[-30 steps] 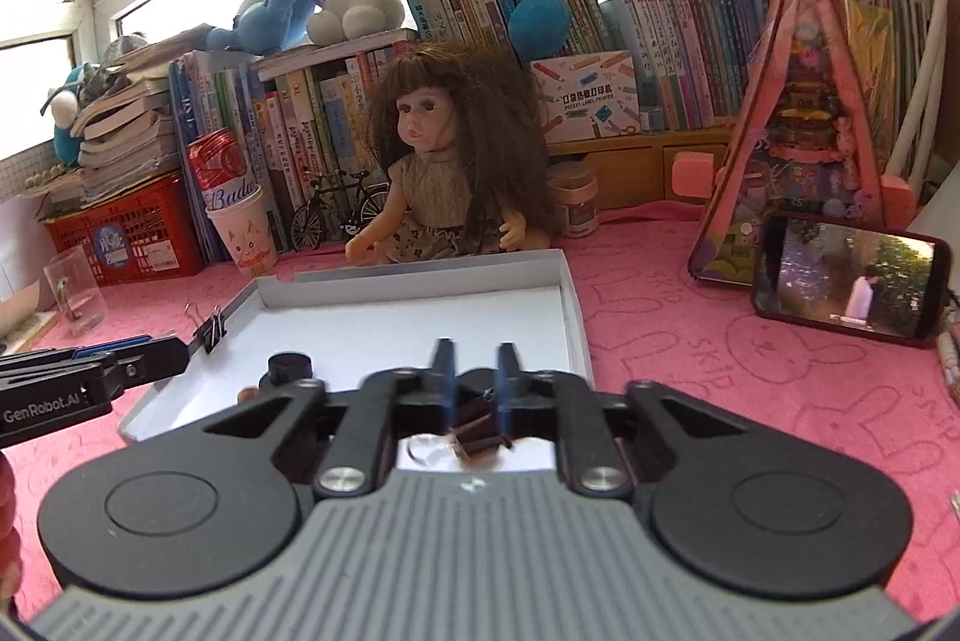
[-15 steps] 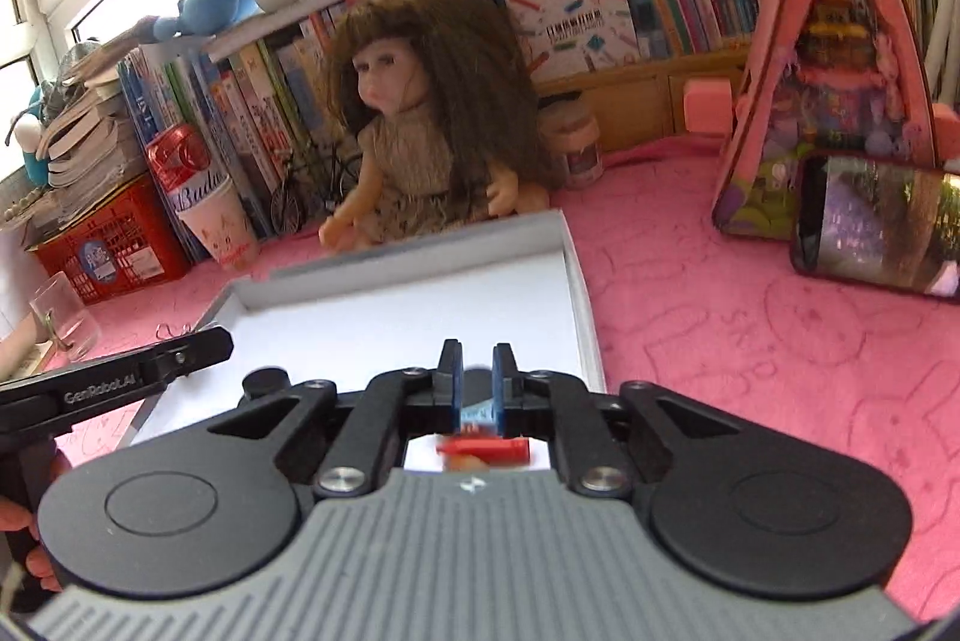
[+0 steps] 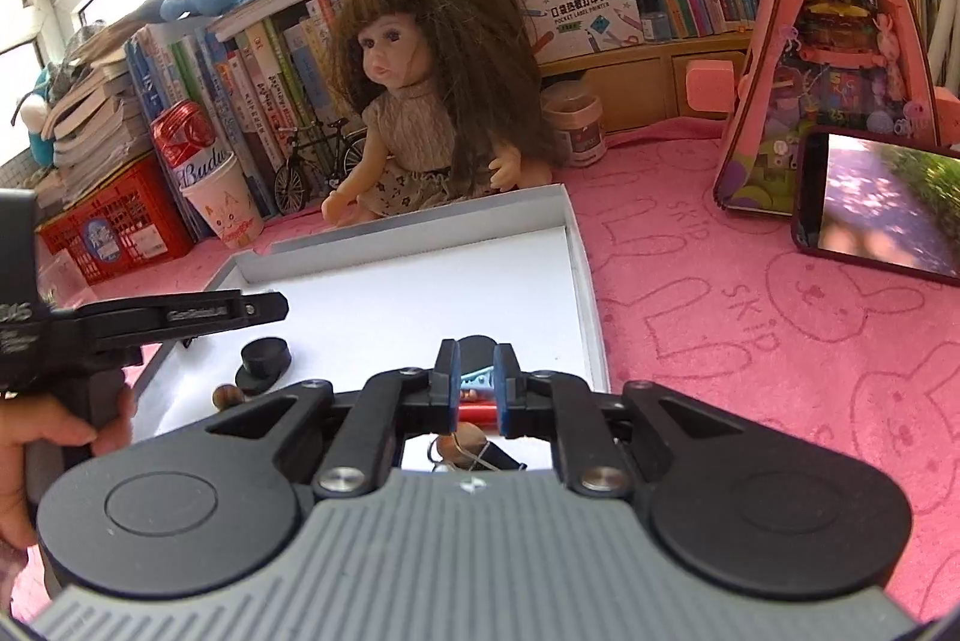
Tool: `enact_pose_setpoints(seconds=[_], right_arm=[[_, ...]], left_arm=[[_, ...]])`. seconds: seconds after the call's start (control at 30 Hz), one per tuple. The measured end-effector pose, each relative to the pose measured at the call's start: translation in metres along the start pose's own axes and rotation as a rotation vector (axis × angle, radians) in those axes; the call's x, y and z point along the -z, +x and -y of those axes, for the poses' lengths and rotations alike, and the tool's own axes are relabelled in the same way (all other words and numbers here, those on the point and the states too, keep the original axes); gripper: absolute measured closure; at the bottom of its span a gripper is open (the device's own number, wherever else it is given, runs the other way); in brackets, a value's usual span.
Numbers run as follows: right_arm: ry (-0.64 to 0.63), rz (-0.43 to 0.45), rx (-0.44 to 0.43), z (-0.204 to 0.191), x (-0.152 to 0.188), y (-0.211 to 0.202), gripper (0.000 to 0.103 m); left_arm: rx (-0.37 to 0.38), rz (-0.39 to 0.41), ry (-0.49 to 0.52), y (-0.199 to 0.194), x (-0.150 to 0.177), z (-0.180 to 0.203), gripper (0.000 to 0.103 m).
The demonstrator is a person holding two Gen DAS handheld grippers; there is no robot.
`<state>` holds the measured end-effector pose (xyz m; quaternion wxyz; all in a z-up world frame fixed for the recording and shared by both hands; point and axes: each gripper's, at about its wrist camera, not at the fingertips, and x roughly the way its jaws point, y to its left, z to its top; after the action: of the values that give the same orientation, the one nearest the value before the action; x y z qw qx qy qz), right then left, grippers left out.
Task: Organize rigid objects
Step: 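Carry the clear lid and binder clip into the tray while both grippers open to release, then withdraw both open grippers from the tray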
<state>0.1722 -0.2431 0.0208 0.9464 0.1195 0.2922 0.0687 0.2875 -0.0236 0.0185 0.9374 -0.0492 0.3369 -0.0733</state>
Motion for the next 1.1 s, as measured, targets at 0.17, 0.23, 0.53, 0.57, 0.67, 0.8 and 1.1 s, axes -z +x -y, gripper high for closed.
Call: enact_pose_setpoints(seconds=[0.17,0.23,0.53,0.57,0.67,0.8,1.1], right_arm=[[-0.003,0.004,-0.023,-0.001,0.006,-0.004,0.061],[-0.013,0.007,-0.032,-0.004,0.010,-0.007,0.054],[-0.103,0.039,-0.052,-0.021,0.032,-0.035,0.027],[-0.108,0.041,-0.054,-0.022,0.034,-0.038,0.026],[-0.112,0.046,-0.060,-0.026,0.039,-0.046,0.022],[-0.116,0.050,-0.069,-0.029,0.047,-0.055,0.018],[-0.170,0.055,-0.064,-0.040,0.070,-0.072,0.016]], left_arm=[[0.003,0.022,0.016,-0.011,0.002,-0.003,0.053],[0.014,0.033,0.022,-0.021,0.002,-0.003,0.049],[0.034,0.093,0.094,-0.079,0.023,0.007,0.037],[0.033,0.096,0.099,-0.084,0.026,0.008,0.036],[0.037,0.102,0.114,-0.100,0.038,0.010,0.033],[0.038,0.111,0.129,-0.119,0.055,0.011,0.031],[0.052,0.118,0.160,-0.156,0.096,0.007,0.027]])
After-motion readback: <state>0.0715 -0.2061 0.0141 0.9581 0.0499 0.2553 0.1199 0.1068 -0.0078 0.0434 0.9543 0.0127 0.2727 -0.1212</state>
